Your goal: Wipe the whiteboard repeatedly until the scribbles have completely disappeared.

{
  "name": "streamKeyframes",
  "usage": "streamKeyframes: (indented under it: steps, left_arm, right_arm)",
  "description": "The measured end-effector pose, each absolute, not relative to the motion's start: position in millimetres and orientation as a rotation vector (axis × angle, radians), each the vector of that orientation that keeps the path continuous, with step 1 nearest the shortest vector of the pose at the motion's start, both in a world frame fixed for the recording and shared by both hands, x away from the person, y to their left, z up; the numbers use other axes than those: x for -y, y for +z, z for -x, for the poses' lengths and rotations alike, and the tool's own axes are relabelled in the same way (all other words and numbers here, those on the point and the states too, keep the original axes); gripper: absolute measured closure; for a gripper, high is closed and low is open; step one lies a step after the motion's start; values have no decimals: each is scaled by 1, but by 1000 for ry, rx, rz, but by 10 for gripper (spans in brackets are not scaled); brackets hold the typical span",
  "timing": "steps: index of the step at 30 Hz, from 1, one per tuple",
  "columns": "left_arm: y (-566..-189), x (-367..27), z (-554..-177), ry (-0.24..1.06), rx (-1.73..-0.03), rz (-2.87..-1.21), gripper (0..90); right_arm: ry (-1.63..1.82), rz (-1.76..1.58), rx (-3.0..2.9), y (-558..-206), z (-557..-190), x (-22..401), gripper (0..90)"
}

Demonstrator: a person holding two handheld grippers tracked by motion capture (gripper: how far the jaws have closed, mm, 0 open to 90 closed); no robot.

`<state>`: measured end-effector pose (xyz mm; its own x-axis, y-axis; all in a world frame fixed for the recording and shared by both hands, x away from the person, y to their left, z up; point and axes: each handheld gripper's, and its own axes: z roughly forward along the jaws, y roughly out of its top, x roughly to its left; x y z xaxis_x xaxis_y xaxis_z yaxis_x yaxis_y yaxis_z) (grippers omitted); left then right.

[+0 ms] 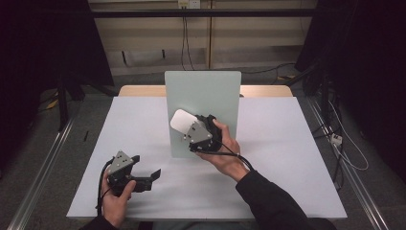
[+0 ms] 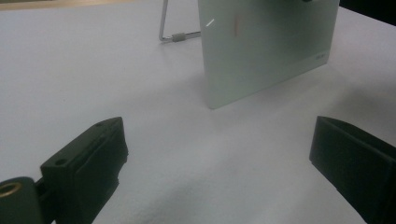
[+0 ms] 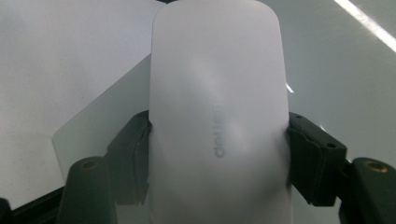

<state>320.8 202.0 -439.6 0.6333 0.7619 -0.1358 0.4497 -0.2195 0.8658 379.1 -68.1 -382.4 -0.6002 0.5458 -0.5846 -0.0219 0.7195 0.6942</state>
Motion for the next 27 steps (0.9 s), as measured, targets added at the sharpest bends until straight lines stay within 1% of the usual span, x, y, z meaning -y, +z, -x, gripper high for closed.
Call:
streamKeyframes:
  steps: [10,14,22,27]
  left_arm:
    - [-440,-201,-321,395,-967,-1862,39]
    - [-440,-201,-321,393,-963,-1866,39]
    - [-440,-201,-320,398,-963,-1865,40]
    - [-440,-201,-320,395,-965,-1863,40]
  right_arm:
    - [801,-316,-2236,-429,-362,50,315]
    - [767,-286,-2314,-441,-359,45,315]
    - [702,-246,-2386,-445,-358,46,315]
    - [764,-310,-2286,-424,-363,61,315]
